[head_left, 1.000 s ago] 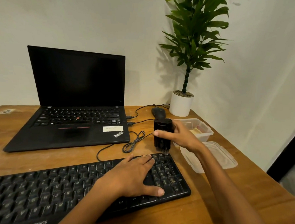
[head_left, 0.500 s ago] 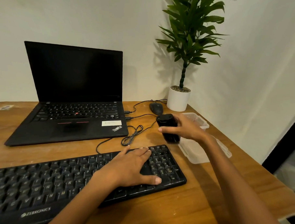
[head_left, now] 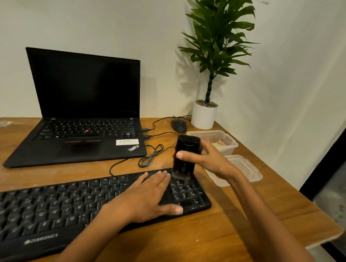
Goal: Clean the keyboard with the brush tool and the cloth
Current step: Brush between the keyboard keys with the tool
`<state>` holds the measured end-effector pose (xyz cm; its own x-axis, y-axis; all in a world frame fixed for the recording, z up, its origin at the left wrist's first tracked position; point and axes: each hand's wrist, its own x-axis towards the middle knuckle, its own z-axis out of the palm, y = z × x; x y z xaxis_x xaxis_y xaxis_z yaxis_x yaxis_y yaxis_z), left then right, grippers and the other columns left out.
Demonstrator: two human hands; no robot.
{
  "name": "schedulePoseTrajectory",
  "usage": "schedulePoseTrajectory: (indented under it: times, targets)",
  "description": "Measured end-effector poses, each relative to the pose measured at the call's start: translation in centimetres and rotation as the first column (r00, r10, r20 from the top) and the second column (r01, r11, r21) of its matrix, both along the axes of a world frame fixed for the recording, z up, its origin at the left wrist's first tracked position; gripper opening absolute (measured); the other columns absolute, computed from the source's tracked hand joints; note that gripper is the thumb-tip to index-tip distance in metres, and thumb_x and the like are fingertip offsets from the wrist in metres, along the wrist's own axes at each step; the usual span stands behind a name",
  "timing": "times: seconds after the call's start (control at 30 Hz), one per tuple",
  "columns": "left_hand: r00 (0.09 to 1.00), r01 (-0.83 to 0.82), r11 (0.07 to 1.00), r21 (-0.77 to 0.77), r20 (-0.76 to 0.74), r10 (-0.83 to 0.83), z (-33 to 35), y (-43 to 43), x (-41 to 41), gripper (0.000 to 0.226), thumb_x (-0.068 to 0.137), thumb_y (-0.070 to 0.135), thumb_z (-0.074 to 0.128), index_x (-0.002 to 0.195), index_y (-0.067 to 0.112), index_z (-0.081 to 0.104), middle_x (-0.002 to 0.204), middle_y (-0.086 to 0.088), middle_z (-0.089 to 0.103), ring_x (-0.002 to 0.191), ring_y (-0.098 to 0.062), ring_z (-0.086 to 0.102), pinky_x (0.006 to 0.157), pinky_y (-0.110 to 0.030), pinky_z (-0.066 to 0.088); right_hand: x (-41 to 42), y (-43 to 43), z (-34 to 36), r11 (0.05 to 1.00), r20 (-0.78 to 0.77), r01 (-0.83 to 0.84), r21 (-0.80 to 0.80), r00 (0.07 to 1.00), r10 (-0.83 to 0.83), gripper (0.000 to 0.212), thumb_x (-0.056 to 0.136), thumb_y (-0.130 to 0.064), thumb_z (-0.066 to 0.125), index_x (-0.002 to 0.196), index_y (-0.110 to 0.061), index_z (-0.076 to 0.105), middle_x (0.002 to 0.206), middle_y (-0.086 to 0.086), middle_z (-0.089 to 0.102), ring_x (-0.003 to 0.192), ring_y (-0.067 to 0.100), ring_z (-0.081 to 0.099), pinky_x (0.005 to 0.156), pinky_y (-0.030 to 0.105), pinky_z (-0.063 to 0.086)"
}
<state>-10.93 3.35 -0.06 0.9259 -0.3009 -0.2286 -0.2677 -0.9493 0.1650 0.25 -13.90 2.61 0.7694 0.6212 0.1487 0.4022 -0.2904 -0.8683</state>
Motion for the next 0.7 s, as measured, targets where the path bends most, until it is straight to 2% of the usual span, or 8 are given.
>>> schedulePoseTrajectory:
  times: [0.07, 0.17, 0.23, 0.3, 0.4, 0.5, 0.6, 0.7]
  targets:
    - [0.999, 0.001, 1.000, 0.006, -0.035, -0.001, 0.1, 0.2, -0.6, 0.105, 0.066, 0.077, 0.022, 0.146, 0.019, -0.015, 0.154, 0.004, -0.019, 0.137, -0.004, -0.019, 0.112, -0.031, -0.014, -0.2, 0.0, -0.1, 0.999, -0.026, 0.004, -0.046, 1.000, -0.005, 0.042, 0.073, -0.036, 0.072, 0.109, -0.020, 0.059, 0.105, -0.001, 0.066, 0.101, 0.012, 0.061, 0.086, 0.024, 0.049]
    - [0.999, -0.009, 1.000, 0.000, -0.042, 0.009, 0.2, 0.3, -0.7, 0.097, 0.079, 0.072, 0.033, 0.146, 0.020, -0.014, 0.153, 0.004, -0.020, 0.138, -0.005, -0.018, 0.112, -0.031, -0.015, -0.2, -0.1, 1.2, 0.997, 0.019, 0.042, -0.063, 0.999, -0.041, 0.029, 0.075, -0.032, 0.071, 0.101, -0.026, 0.059, 0.098, -0.008, 0.065, 0.094, 0.007, 0.061, 0.078, 0.017, 0.050]
    - [0.998, -0.007, 1.000, 0.008, -0.058, 0.008, 0.3, 0.2, -0.7, 0.094, 0.082, 0.070, 0.033, 0.146, 0.019, -0.014, 0.153, 0.003, -0.021, 0.139, -0.008, -0.019, 0.111, -0.032, -0.016, -1.2, 1.0, 1.6, 0.996, 0.074, -0.017, -0.090, 0.997, 0.024, 0.026, 0.077, -0.027, 0.071, 0.098, -0.031, 0.057, 0.096, -0.014, 0.062, 0.089, -0.003, 0.060, 0.074, 0.011, 0.047]
    - [0.998, -0.006, 1.000, 0.017, -0.069, 0.007, 0.1, 0.3, -0.6, 0.092, 0.083, 0.069, 0.031, 0.146, 0.019, -0.014, 0.153, 0.002, -0.022, 0.139, -0.008, -0.021, 0.112, -0.033, -0.016, -1.8, 1.6, 0.7, 0.991, 0.059, -0.072, -0.112, 0.995, 0.079, 0.024, 0.079, -0.024, 0.069, 0.096, -0.033, 0.055, 0.095, -0.016, 0.062, 0.084, -0.011, 0.058, 0.070, 0.006, 0.044]
    - [0.997, -0.006, 1.000, 0.016, -0.075, 0.007, 0.0, 0.5, -0.9, 0.089, 0.085, 0.068, 0.029, 0.145, 0.020, -0.017, 0.152, 0.004, -0.023, 0.138, -0.006, -0.021, 0.113, -0.035, -0.016, -1.6, 0.2, 1.0, 0.996, 0.002, 0.001, -0.089, 1.000, -0.001, 0.022, 0.079, -0.025, 0.069, 0.095, -0.033, 0.055, 0.095, -0.014, 0.062, 0.085, -0.004, 0.060, 0.067, 0.007, 0.046]
    - [0.998, -0.005, 1.000, 0.012, -0.064, 0.006, -0.2, 0.5, -1.0, 0.089, 0.085, 0.068, 0.029, 0.145, 0.020, -0.018, 0.152, 0.005, -0.024, 0.137, -0.005, -0.022, 0.113, -0.036, -0.017, -1.3, -1.1, 2.1, 0.993, 0.082, 0.064, -0.100, 0.995, -0.056, 0.021, 0.077, -0.029, 0.070, 0.092, -0.031, 0.057, 0.091, -0.013, 0.063, 0.086, 0.002, 0.061, 0.067, 0.009, 0.047]
    - [0.998, -0.009, 1.000, 0.021, -0.067, 0.011, -0.2, 0.4, -0.9, 0.090, 0.085, 0.068, 0.028, 0.145, 0.020, -0.017, 0.151, 0.004, -0.024, 0.137, -0.005, -0.024, 0.113, -0.036, -0.017, -2.0, 0.5, 1.4, 0.999, 0.027, -0.035, 0.003, 0.999, 0.035, 0.019, 0.078, -0.023, 0.070, 0.094, -0.026, 0.059, 0.090, -0.009, 0.065, 0.084, 0.000, 0.063, 0.072, 0.012, 0.049]
    - [0.997, -0.007, 0.999, 0.044, -0.072, 0.010, -0.1, 0.4, -1.2, 0.087, 0.085, 0.068, 0.025, 0.145, 0.020, -0.016, 0.151, 0.004, -0.024, 0.137, -0.006, -0.024, 0.114, -0.038, -0.017, -1.5, 3.0, 0.5, 0.998, 0.007, -0.046, -0.035, 0.999, 0.046, 0.021, 0.079, -0.021, 0.069, 0.097, -0.023, 0.058, 0.094, -0.009, 0.064, 0.087, 0.003, 0.062, 0.075, 0.013, 0.048]
